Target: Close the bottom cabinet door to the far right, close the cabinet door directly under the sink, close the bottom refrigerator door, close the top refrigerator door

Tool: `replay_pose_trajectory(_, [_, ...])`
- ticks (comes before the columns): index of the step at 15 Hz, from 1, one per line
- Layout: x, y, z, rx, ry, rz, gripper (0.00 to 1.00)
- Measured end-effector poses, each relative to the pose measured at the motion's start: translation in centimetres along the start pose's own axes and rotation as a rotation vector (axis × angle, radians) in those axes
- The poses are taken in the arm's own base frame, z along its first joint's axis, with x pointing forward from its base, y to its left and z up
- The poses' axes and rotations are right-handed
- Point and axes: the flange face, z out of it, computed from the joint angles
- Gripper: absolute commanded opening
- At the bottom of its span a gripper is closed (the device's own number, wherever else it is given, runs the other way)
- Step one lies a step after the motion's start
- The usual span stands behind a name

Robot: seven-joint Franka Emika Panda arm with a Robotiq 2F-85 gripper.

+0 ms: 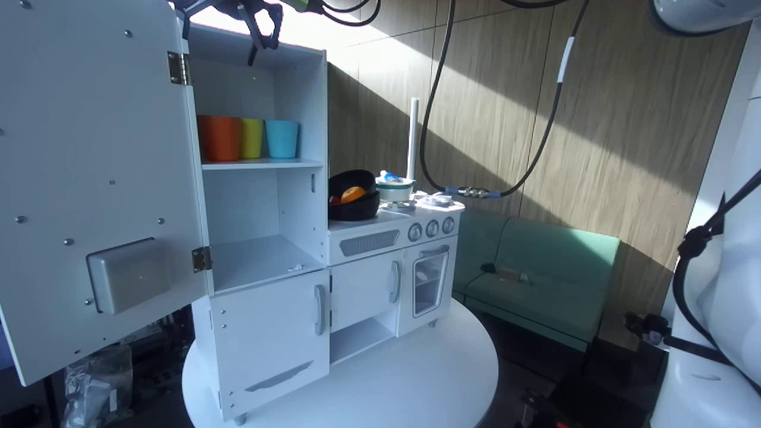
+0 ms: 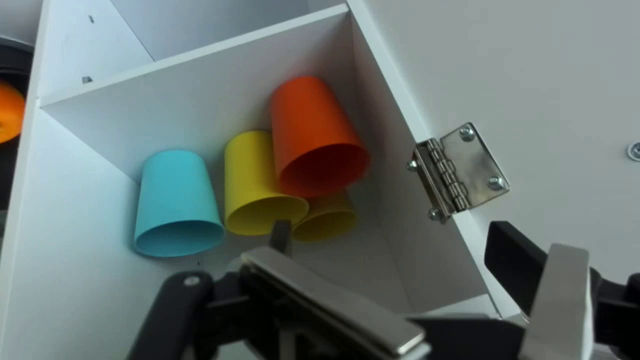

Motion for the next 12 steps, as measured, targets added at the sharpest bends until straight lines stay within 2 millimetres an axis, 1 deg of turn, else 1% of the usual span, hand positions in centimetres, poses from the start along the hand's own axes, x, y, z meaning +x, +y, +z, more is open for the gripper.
replay_pose_trajectory(2, [0.9,-1.6,-0.5,0.024,0.035,-0.018,1.0])
replay_pose_trajectory(4, [1.3,-2.9,-1.5,0.031,0.043,-0.027,1.0])
replay_pose_trajectory(8, [2.3,-5.0,-5.3,0.062,0.057,-0.037,1.0])
replay_pose_trajectory(10, [3.0,-5.9,-6.7,0.077,0.097,-0.048,1.0])
replay_pose_trajectory(12, [3.3,-6.7,-6.8,0.086,0.121,-0.057,1.0])
